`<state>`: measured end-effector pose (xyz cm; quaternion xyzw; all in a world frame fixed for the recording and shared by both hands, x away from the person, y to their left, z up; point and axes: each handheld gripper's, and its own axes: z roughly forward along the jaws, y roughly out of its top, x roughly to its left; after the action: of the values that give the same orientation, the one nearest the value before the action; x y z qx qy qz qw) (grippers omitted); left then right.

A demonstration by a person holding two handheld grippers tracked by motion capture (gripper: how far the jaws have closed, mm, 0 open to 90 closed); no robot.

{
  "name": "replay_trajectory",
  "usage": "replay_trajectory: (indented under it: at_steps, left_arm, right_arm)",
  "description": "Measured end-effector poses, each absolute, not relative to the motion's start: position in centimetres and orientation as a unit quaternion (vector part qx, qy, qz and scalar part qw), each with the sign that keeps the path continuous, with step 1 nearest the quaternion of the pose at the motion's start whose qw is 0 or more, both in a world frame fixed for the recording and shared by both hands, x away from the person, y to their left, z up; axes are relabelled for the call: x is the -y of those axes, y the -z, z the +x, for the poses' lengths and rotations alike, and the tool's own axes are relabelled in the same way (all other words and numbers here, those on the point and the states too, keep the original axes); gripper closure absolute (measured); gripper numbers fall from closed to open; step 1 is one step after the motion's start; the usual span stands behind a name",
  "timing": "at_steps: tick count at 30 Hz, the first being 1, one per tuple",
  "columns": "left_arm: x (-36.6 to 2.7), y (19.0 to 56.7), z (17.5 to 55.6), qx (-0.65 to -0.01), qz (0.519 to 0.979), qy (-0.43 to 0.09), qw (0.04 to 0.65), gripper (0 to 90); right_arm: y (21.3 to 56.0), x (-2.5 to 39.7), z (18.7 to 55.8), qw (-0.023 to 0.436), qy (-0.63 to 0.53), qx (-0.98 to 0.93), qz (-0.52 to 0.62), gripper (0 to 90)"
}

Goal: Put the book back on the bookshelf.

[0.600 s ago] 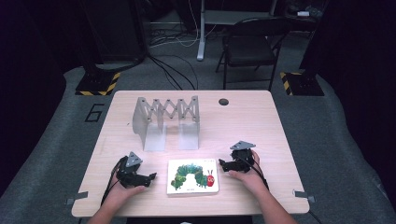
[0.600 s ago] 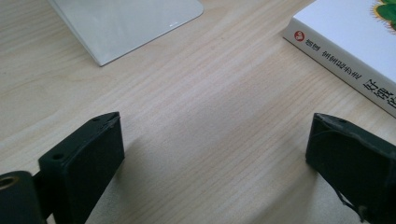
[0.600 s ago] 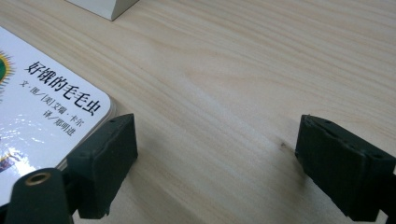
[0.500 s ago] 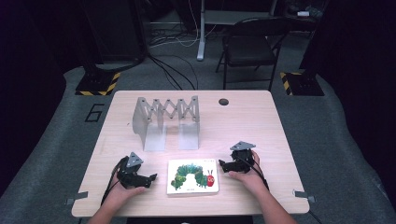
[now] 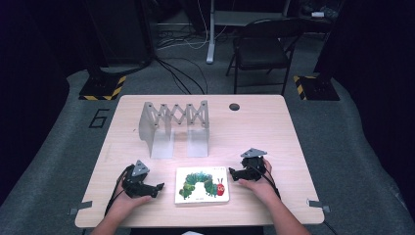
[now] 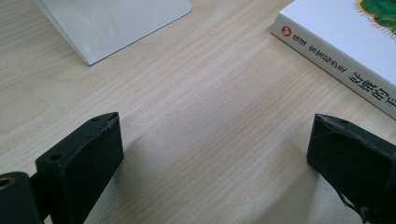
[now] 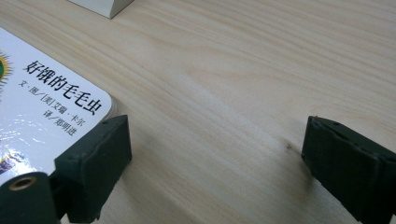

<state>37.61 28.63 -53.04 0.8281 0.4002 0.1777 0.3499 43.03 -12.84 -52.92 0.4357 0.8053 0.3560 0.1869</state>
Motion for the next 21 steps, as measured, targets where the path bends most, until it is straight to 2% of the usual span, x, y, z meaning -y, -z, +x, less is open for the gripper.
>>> replay_trajectory:
  at_steps: [4, 7, 9, 10, 11, 12, 16, 21]
  left_arm:
    - [-28.5, 52.8, 37.4, -0.409, 0.826, -0.176, 0.345, 7.0]
    - [-28.5, 52.3, 37.4, -0.423, 0.823, -0.164, 0.343, 16.7]
    - [-28.4, 52.3, 37.4, -0.435, 0.815, -0.151, 0.352, 17.6]
    - [-28.1, 52.1, 37.4, -0.438, 0.815, -0.149, 0.348, 19.5]
    - [-28.1, 52.1, 37.4, -0.438, 0.815, -0.149, 0.348, 22.7]
    - [-27.8, 51.7, 37.5, -0.443, 0.815, -0.138, 0.347, 24.7]
    - [-26.9, 50.7, 37.3, -0.45, 0.811, -0.117, 0.356, 29.9]
    - [-26.1, 49.9, 36.8, -0.441, 0.813, -0.122, 0.361, 31.5]
  right_arm:
    - [52.7, 12.9, 42.9, 0.184, -0.358, -0.811, 0.425, 18.0]
    - [52.7, 12.8, 42.8, 0.185, -0.357, -0.812, 0.422, 21.5]
    - [52.6, 12.8, 42.8, 0.184, -0.356, -0.813, 0.423, 22.9]
    - [52.4, 12.8, 42.7, 0.178, -0.353, -0.812, 0.429, 29.2]
    - [52.4, 12.8, 42.7, 0.178, -0.353, -0.812, 0.429, 29.2]
    - [52.1, 12.7, 42.5, 0.172, -0.348, -0.813, 0.434, 35.9]
    - [51.5, 12.2, 42.6, 0.163, -0.329, -0.825, 0.43, 44.5]
    - [49.6, 10.8, 42.8, 0.153, -0.314, -0.838, 0.419, 46.1]
